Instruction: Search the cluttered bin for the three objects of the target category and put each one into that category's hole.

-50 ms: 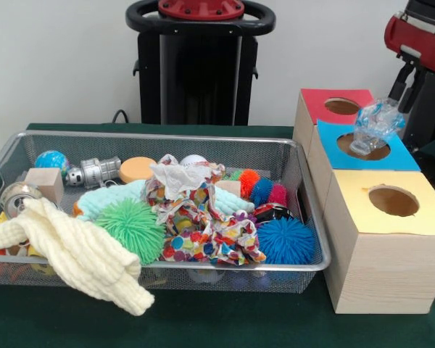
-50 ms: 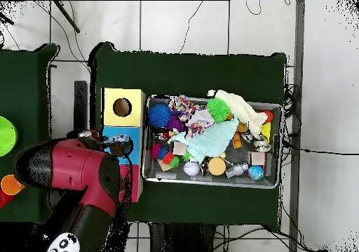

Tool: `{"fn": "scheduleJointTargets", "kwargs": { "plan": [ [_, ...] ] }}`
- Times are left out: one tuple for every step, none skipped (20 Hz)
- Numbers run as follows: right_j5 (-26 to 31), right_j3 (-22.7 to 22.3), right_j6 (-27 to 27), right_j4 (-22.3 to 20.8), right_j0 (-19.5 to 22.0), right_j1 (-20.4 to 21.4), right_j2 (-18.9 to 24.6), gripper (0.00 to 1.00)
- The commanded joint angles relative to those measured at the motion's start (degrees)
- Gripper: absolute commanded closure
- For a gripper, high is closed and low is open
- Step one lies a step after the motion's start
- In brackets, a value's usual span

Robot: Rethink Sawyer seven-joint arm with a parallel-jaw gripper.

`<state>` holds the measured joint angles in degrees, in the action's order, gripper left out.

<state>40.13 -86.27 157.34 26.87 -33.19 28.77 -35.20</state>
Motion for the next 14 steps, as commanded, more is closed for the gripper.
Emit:
{"fn": "scheduleJointTargets", "kwargs": {
  "plan": [
    [-2.3, -3.8, 9.9, 0.0, 1.7, -1.5, 3.9, 1.00],
    [-2.7, -4.0, 9.8, 0.0, 1.7, -1.5, 3.9, 1.00],
    [-3.0, -4.2, 9.7, 0.0, 1.7, -1.4, 4.0, 1.00],
    [-3.2, -4.3, 9.8, 0.0, 1.6, -1.5, 4.0, 1.00],
    [-3.4, -4.4, 9.8, 0.0, 1.6, -1.5, 4.0, 1.00],
    [-3.6, -4.4, 9.8, 0.0, 1.5, -1.5, 4.0, 1.00],
    [-3.8, -4.5, 9.8, -0.1, 1.5, -1.5, 4.0, 1.00],
    [-4.1, -4.7, 9.6, -0.1, 1.5, -1.5, 4.0, 1.00],
    [-4.1, -4.7, 9.5, -0.2, 1.5, -1.4, 4.0, 1.00],
    [-4.2, -4.7, 9.5, -0.2, 1.5, -1.4, 4.0, 1.00],
    [-4.1, -4.7, 9.5, -0.3, 1.5, -1.5, 3.9, 1.00],
    [-4.1, -4.7, 9.3, -0.4, 1.5, -1.5, 3.9, 1.00],
    [-4.2, -4.7, 9.3, -0.4, 1.5, -1.5, 3.9, 1.00],
    [-4.5, -4.9, 9.0, -0.5, 1.6, -1.4, 3.9, 1.00]
  ]
}}
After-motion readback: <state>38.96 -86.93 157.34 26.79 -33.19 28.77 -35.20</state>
